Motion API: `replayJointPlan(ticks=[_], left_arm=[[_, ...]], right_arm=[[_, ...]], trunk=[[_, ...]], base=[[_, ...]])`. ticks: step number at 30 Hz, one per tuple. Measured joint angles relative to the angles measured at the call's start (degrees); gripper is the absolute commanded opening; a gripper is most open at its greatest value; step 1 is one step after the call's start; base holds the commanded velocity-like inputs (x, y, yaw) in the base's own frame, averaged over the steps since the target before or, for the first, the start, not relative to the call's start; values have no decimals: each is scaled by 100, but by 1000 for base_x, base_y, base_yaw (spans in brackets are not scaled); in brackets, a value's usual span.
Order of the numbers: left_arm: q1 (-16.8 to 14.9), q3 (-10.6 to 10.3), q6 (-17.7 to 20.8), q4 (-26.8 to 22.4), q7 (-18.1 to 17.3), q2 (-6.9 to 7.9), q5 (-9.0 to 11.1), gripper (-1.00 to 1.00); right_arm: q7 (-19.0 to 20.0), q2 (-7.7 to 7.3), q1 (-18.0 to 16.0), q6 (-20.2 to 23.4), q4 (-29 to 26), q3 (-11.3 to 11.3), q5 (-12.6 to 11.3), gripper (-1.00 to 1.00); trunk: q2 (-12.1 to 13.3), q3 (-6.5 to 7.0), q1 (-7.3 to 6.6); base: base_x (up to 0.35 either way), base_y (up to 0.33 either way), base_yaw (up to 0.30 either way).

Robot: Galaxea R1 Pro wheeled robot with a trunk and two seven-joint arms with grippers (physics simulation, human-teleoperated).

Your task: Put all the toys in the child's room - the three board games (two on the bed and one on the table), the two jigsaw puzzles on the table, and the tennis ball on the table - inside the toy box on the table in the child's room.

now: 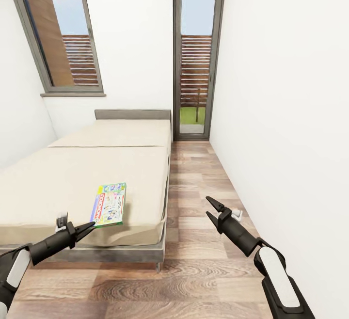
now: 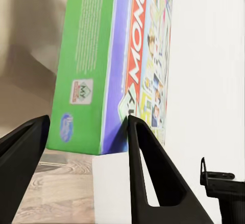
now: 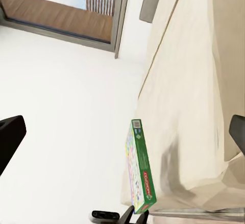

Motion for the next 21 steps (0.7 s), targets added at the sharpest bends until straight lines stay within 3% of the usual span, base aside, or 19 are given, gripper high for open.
replayJointPlan(ticks=[9, 13, 16, 19, 21], left_arm=[[-2, -1, 638, -640, 1, 99, -8, -100], [-1, -12, 718, -786, -10, 240, 1, -100], [-2, -41, 765, -852, -19, 333, -6, -100], [-7, -64, 808, -945, -33, 426, 2, -100], [-7, -132, 818, -1082, -139, 523, -1, -100]], right_arm=[[-20, -22, 0, 35, 0, 241, 429, 100], [-25, -27, 3, 42, -6, 263, 848, 100], [-3, -18, 1, 43, -1, 256, 1338, 100], [24, -20, 0, 38, -4, 255, 1631, 100], [33, -25, 0, 38, -5, 255, 1705, 100]], trunk=[[11, 177, -21], [132, 254, -88], [252, 308, -154], [372, 362, -220], [452, 398, -264]], base=[[0, 0, 0], [0, 0, 0], [0, 0, 0], [0, 0, 0], [0, 0, 0]])
